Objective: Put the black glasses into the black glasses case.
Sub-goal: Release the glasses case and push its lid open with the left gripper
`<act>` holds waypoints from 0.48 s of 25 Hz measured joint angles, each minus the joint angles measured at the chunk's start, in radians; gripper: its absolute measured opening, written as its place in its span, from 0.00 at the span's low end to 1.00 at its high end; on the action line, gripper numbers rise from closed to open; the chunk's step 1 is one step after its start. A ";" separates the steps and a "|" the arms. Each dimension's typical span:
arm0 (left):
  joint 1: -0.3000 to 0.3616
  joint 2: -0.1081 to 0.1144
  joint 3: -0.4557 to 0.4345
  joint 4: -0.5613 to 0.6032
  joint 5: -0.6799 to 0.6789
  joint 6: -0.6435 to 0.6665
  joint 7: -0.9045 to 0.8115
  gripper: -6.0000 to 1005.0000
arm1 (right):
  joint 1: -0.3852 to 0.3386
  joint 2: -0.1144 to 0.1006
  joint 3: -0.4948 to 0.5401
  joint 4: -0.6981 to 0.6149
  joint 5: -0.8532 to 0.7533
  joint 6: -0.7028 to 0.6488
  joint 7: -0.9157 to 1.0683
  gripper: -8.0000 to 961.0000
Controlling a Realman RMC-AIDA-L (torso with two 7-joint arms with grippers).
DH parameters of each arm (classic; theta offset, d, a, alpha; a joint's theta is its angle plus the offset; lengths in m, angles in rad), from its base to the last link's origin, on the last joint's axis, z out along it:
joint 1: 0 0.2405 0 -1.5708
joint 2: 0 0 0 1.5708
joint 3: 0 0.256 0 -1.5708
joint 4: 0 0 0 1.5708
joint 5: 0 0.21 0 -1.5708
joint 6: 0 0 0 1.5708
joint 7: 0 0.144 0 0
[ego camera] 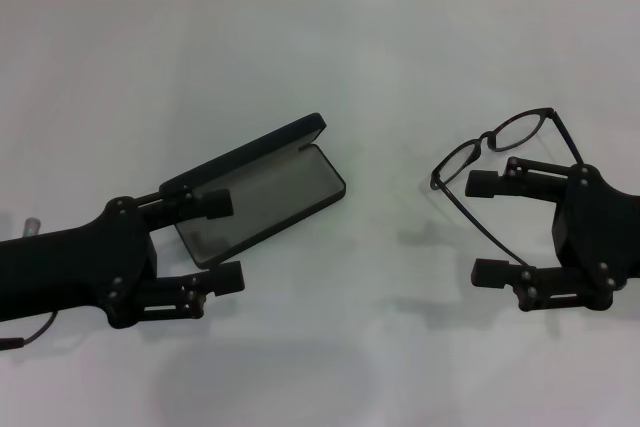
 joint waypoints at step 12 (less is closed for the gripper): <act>-0.001 0.000 -0.022 -0.005 -0.012 -0.004 -0.008 0.86 | -0.001 -0.002 0.001 0.002 0.000 -0.001 0.001 0.84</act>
